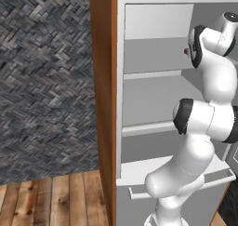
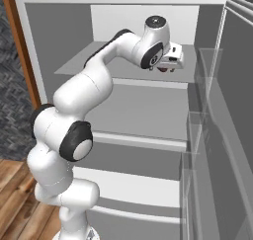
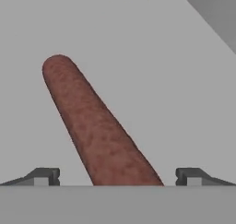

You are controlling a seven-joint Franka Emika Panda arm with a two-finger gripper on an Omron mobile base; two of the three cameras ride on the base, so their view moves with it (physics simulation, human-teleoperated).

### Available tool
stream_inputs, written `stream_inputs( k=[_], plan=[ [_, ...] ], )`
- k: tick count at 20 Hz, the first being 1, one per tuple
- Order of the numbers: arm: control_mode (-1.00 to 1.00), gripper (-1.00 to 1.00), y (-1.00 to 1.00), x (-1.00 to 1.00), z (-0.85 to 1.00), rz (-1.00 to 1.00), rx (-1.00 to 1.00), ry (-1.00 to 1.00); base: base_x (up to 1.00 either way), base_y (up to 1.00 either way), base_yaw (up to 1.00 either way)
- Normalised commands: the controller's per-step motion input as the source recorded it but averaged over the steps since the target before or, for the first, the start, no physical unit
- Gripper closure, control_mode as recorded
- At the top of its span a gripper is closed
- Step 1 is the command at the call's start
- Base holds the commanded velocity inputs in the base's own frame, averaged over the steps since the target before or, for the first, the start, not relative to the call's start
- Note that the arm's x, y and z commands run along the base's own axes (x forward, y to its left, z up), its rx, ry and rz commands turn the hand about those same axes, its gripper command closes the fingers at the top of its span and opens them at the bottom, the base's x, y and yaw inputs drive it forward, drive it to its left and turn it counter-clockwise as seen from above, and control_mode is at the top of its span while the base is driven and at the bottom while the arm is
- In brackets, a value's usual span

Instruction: Move the hot dog bun to the plate on the dining table and place the condiment next to that plate. Then navigate to the fridge and take the sausage and place it on the plate as well.

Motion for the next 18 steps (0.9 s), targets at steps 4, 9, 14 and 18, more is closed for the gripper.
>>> stream_inputs(
  k=[4,9,14,18],
  plan=[
    [-1.00,-1.00,-0.40,0.32,-0.01,0.01,0.04,0.00,0.00,0.00,0.00],
    [-1.00,1.00,-0.03,0.33,-0.34,0.05,0.00,0.00,0.00,0.00,0.00],
    [-1.00,1.00,0.24,0.10,-0.63,0.13,-0.01,0.00,0.00,0.00,0.00],
    [-1.00,1.00,0.77,-0.34,-0.41,0.08,-0.09,-0.06,0.00,0.00,0.00]
  ],
)
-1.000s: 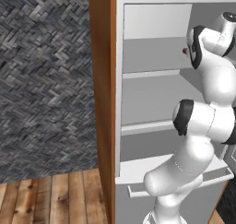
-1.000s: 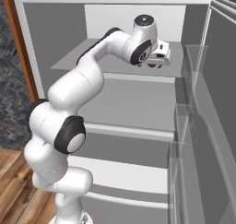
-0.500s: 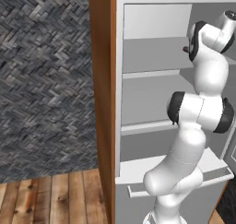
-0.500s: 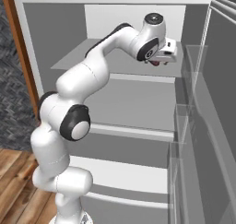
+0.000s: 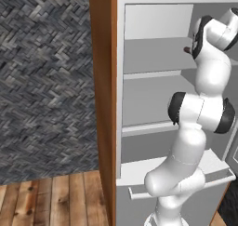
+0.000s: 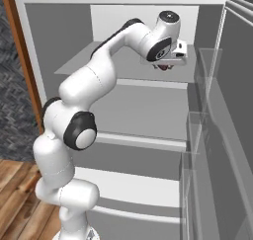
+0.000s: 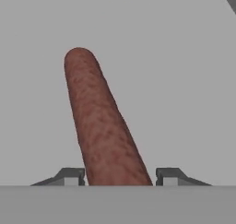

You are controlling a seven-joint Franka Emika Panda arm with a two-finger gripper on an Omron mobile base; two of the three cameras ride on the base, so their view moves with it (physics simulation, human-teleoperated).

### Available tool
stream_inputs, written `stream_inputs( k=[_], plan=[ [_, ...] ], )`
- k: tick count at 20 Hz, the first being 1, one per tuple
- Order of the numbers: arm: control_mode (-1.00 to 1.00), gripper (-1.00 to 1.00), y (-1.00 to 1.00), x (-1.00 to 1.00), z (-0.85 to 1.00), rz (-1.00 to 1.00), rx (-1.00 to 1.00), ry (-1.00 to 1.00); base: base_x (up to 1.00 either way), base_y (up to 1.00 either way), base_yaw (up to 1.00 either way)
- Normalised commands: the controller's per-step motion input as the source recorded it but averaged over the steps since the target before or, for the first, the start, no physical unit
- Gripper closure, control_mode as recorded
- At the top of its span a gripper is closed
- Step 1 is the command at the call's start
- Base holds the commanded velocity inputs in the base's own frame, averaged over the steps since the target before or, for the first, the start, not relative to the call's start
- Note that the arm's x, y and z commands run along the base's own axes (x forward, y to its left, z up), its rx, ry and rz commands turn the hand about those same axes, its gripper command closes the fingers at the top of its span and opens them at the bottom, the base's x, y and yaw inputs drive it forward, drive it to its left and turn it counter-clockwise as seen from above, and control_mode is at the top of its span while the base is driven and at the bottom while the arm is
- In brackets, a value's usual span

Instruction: Move the hot dog bun to the plate on the dining table and place the condiment next to that plate. Then navigate to the fridge and take the sausage and place it on the plate as well.

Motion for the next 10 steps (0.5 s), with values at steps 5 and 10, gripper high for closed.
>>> stream_inputs(
  k=[5,10],
  plan=[
    [-1.00,1.00,0.88,-0.85,-0.22,0.00,-0.11,-0.17,0.00,0.00,0.00],
    [-1.00,1.00,0.97,-1.00,-0.24,0.00,-0.16,-0.23,0.00,0.00,0.00]
  ],
)
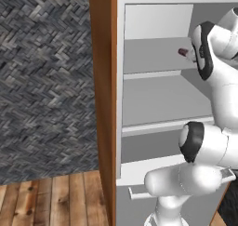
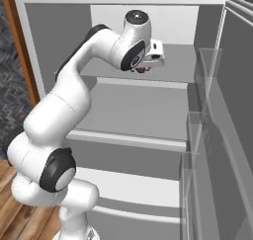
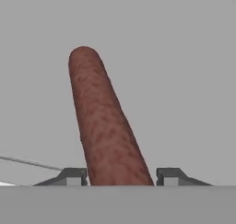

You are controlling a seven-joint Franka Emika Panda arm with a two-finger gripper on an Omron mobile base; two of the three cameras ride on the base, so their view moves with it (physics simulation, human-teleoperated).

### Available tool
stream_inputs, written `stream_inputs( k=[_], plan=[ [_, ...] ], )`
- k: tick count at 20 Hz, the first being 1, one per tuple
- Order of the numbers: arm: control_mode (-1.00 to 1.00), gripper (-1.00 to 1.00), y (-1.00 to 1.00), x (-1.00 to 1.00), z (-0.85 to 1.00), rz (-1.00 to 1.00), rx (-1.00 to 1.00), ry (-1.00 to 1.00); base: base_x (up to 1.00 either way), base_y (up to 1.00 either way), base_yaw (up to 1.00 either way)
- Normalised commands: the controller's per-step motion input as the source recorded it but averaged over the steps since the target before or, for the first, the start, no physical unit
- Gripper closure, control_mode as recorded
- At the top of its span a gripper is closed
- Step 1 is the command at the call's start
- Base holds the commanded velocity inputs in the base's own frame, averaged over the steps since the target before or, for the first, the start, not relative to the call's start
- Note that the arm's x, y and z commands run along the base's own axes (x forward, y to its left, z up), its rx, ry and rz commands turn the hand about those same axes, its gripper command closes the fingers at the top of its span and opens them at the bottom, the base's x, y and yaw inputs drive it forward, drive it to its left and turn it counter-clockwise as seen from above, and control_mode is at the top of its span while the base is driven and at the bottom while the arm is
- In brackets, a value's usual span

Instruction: Move the hot dog bun to the plate on the dining table and place the condiment next to that plate. Then navigate to the fridge and take the sausage and place it on the plate as well.

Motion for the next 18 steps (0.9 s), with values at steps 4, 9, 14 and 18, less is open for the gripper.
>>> stream_inputs(
  k=[4,9,14,18],
  plan=[
    [-1.00,1.00,0.49,-1.00,0.02,-0.09,-0.12,-0.14,0.00,0.00,0.00],
    [-1.00,1.00,0.01,-0.96,0.57,-0.09,-0.01,-0.01,0.00,0.00,0.00],
    [-1.00,1.00,0.03,-0.89,0.55,-0.06,0.00,-0.01,0.00,0.00,0.00],
    [-1.00,1.00,0.10,-0.88,0.13,0.00,0.00,0.00,0.00,0.00,0.00]
  ],
)
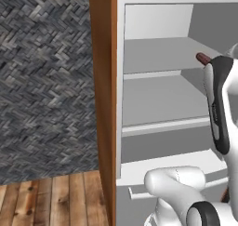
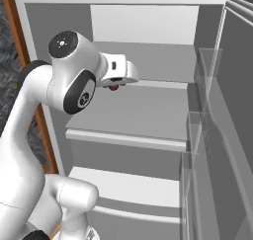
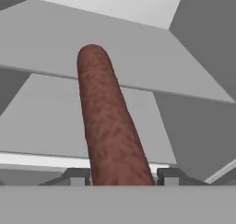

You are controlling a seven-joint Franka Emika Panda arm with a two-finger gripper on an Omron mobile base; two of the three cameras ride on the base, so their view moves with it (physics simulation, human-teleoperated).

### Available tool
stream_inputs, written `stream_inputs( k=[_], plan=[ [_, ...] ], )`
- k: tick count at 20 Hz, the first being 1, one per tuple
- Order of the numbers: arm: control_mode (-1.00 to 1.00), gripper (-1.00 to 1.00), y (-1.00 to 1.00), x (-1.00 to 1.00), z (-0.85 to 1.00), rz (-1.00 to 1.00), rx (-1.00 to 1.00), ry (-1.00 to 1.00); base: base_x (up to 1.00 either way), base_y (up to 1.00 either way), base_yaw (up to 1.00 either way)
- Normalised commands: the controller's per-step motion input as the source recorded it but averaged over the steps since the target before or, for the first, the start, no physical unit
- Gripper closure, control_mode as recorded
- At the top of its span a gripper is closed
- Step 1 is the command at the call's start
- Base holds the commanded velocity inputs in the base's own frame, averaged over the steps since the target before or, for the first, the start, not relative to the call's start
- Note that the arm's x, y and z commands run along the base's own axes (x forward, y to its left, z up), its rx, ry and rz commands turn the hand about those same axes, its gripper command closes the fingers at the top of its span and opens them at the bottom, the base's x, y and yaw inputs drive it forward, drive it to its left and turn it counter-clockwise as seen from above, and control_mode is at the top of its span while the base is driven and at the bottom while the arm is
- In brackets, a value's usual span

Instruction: Move the hot dog bun to the plate on the dining table and place the condiment next to that plate. Then navigate to the fridge and take the sausage and place it on the plate as well.

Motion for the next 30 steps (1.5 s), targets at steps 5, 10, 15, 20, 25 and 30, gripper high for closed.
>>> stream_inputs(
  k=[5,10,15,20,25,30],
  plan=[
    [1.00,1.00,0.04,-0.20,0.00,0.00,0.00,0.00,-0.80,0.29,0.10],
    [1.00,1.00,0.00,0.00,0.00,0.00,0.00,0.00,-0.71,0.44,0.76],
    [1.00,1.00,0.00,0.00,0.00,0.00,0.00,0.00,-0.33,0.33,0.92],
    [1.00,1.00,0.00,0.00,0.00,0.00,0.00,0.00,-0.16,0.20,0.94],
    [1.00,1.00,0.00,0.00,0.00,0.00,0.00,0.00,0.55,-0.05,0.80],
    [1.00,1.00,0.00,0.00,0.00,0.00,0.00,0.00,0.98,-0.31,0.60]
  ],
)
